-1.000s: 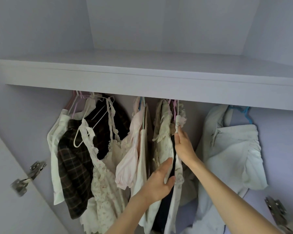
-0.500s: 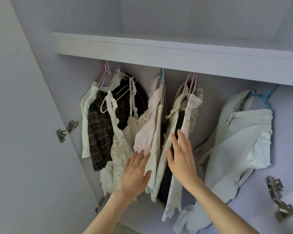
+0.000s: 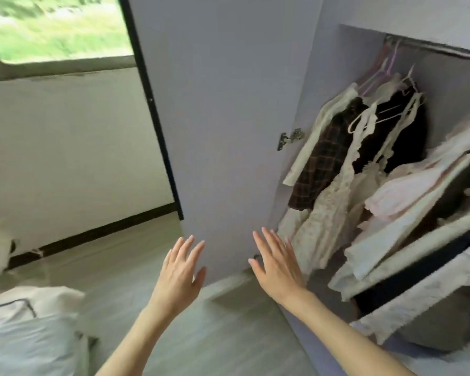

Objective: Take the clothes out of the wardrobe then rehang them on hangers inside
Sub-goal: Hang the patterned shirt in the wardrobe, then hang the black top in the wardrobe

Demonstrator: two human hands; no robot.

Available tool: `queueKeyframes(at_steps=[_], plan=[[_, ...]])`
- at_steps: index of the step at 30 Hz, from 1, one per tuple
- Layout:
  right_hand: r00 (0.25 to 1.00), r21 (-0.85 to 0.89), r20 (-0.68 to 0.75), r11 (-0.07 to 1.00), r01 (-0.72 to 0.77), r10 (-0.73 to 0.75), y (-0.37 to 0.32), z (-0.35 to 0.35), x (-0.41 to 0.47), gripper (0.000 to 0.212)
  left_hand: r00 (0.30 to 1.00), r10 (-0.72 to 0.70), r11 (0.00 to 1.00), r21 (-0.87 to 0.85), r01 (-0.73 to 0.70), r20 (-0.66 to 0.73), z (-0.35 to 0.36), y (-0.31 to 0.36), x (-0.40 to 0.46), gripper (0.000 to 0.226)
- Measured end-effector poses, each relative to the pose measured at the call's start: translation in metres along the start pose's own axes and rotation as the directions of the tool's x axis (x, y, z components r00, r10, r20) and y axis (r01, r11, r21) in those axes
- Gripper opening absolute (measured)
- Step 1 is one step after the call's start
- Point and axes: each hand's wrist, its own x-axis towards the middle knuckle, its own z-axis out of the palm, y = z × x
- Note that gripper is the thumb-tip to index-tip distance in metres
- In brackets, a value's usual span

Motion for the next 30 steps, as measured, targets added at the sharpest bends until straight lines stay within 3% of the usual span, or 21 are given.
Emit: queueKeyframes(at_steps=[3,7,15,19,22,26,30], plan=[[0.984,-0.004,0.026,0.984,0.178,-0.178,-0.071,0.022,0.010,0.061,0.978,-0.197,0.980,-0.030,0.196,-0.065,-0.015,-0.050,-0.058,0.052],[0.897,0.063,0.005,0.895,0.441,-0.443,-0.178,0.051,0.018,0.055,0.897,-0.421,0.907,-0.040,0.420,-0.136,-0.036,-0.108,-0.130,0.048],[0.626,0.234,0.067,0.622,0.747,-0.777,-0.406,0.117,-0.018,0.047,0.553,-0.814,0.577,-0.143,0.804,-0.177,-0.074,-0.212,-0.303,0.052],[0.482,0.279,0.121,0.496,0.822,-0.868,-0.481,0.150,-0.044,0.048,0.357,-0.910,0.399,-0.211,0.892,-0.212,-0.085,-0.240,-0.376,0.063],[0.385,0.308,0.157,0.416,0.856,-0.909,-0.516,0.170,-0.055,0.050,0.209,-0.952,0.273,-0.312,0.910,-0.224,-0.089,-0.249,-0.416,0.047],[0.286,0.346,0.208,0.344,0.873,-0.935,-0.562,0.192,-0.054,0.053,0.088,-0.977,0.159,-0.386,0.909,-0.194,-0.085,-0.266,-0.448,0.047],[0.233,0.351,0.240,0.308,0.885,-0.943,-0.608,0.218,-0.041,0.052,0.029,-0.991,0.077,-0.382,0.921,-0.130,-0.081,-0.300,-0.465,0.047]])
